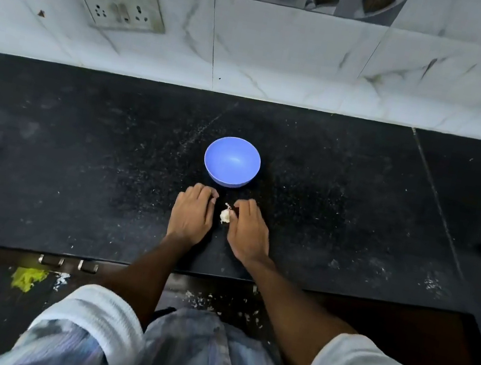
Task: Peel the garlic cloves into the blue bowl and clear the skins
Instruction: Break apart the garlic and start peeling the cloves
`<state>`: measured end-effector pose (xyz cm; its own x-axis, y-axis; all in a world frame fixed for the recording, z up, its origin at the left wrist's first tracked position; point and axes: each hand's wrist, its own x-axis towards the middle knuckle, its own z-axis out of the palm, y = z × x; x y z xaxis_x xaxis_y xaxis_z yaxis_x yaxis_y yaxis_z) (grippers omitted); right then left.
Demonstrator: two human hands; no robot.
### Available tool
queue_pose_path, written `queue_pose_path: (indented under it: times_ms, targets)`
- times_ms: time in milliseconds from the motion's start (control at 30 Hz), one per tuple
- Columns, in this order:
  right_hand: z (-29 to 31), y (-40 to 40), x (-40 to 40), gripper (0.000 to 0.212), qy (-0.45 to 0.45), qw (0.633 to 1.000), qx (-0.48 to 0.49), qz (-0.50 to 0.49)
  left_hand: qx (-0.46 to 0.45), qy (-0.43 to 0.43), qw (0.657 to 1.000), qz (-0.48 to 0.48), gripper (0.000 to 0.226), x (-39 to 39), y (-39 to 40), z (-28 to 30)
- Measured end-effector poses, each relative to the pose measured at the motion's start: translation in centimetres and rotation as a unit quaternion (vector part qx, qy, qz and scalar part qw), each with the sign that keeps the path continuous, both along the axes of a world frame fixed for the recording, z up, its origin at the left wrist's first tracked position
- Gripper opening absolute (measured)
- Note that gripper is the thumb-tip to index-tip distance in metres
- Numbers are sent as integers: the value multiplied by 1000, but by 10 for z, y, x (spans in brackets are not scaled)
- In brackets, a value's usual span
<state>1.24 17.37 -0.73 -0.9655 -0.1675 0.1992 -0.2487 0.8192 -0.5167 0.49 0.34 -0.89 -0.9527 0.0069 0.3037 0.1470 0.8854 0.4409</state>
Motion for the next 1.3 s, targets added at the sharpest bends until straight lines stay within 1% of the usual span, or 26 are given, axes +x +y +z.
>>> queue_pose_path:
  times_ms: [133, 167, 267, 333, 400, 500, 600, 667, 767, 867, 900, 1000, 1100, 1200, 1300]
  targets:
    - [-1, -6, -3, 30, -63, 998, 27, 12, 6, -34, 999, -41, 22, 6, -3, -15]
    - [-2, -8, -4, 30, -82, 996, 29, 4, 7, -39, 998, -51, 26, 6, -4, -19]
    - [-5, -19, -4, 26, -96, 995, 28, -7, 4, -51, 995, -87, 34, 6, -3, -26]
    - [-6, -23, -6, 24, -101, 995, 12, -17, 11, -53, 994, -96, 35, 2, -4, -28]
    - [-7, -25, -8, 20, -107, 994, -7, -26, 19, -54, 994, -91, 30, -1, -5, -28]
    - [-6, -28, -14, 17, -113, 992, -41, -49, 39, -66, 994, -80, 24, -7, -3, -29]
    - [-5, -36, -20, 14, -124, 982, -108, -92, 94, -89, 990, -51, 24, -7, 4, -27]
    - [-1, -41, -24, 9, -129, 968, -161, -141, 136, -103, 984, -43, 25, -5, 8, -27]
    - [0, -43, -30, 4, -174, 940, -219, -197, 211, -118, 970, -40, 29, -5, 8, -22]
    - [-2, -42, -33, 6, -202, 920, -260, -212, 269, -141, 953, -17, 37, -9, 8, -17]
    - [-3, -42, -34, 7, -204, 913, -277, -218, 284, -149, 947, -8, 37, -10, 8, -16]
    - [-2, -42, -33, 9, -210, 891, -324, -238, 308, -148, 940, 23, 21, -11, 9, -14]
    - [-2, -42, -32, 13, -217, 876, -361, -233, 346, -157, 923, 57, 16, -13, 12, -10]
    - [1, -41, -32, 24, -224, 874, -368, -225, 375, -174, 907, 77, 10, -16, 14, -4]
    - [-2, -41, -31, 15, -233, 879, -364, -202, 388, -194, 895, 106, 8, -17, 14, -3]
